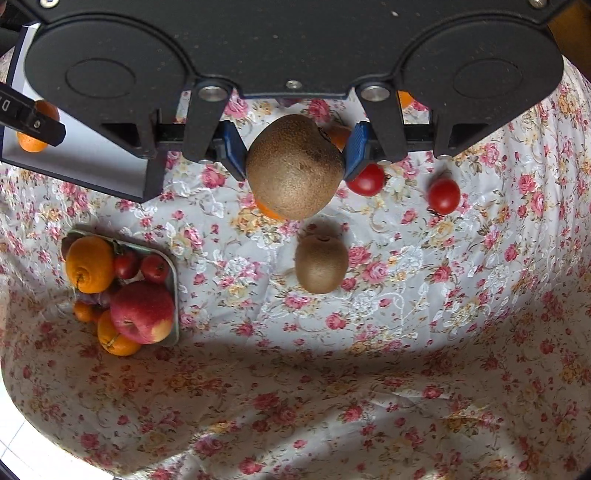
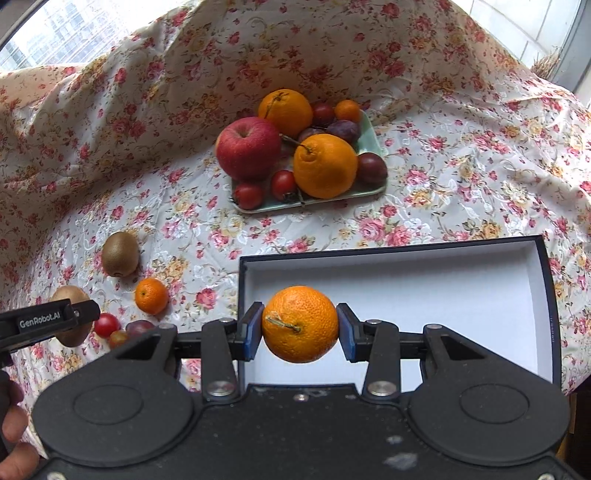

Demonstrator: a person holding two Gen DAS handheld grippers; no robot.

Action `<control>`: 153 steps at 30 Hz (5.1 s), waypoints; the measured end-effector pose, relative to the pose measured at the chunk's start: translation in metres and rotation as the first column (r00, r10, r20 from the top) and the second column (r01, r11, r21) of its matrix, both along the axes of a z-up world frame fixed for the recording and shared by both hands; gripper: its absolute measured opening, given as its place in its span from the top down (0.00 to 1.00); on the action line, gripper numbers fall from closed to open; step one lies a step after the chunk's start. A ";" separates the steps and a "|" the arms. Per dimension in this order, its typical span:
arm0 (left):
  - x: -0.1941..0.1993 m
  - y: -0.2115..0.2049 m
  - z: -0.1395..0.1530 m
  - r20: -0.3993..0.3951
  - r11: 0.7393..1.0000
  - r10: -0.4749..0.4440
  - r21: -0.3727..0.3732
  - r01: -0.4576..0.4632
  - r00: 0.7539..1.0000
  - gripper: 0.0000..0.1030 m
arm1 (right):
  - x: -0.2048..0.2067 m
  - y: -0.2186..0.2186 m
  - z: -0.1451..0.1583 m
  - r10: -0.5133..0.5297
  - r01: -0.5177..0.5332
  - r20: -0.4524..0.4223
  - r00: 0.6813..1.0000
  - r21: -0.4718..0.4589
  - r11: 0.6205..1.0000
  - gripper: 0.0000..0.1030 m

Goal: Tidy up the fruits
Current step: 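Carry the mandarin and kiwi over the white box with both tools, then open the left tool releasing the kiwi while the right tool releases the mandarin, then move the right tool to the plum while the left tool approaches the red tomato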

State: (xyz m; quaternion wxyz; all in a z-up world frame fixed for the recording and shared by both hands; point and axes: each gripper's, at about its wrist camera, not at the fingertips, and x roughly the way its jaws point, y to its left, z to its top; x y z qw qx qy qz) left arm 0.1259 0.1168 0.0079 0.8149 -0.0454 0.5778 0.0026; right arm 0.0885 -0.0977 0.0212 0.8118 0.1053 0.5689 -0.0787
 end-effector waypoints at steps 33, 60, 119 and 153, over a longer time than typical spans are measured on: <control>-0.061 -0.177 -0.039 -0.116 0.929 -0.361 0.048 0.368 0.925 0.42 | -0.049 -0.141 -0.032 -0.242 0.237 -0.124 0.962 -0.059 0.970 0.59; -0.047 -0.181 -0.047 -0.109 0.942 -0.327 0.044 0.333 0.939 0.41 | -0.051 -0.147 -0.041 -0.197 0.182 -0.162 0.967 -0.102 0.978 0.58; -0.016 -0.018 -0.029 -0.074 0.997 -0.047 0.052 0.051 0.996 0.40 | 0.009 0.014 -0.017 -0.043 0.043 -0.135 0.990 0.000 0.999 0.60; 0.014 0.176 -0.046 -0.050 0.961 0.277 0.033 -0.275 0.960 0.40 | 0.045 0.179 -0.054 0.287 -0.246 -0.269 0.919 0.176 0.953 0.65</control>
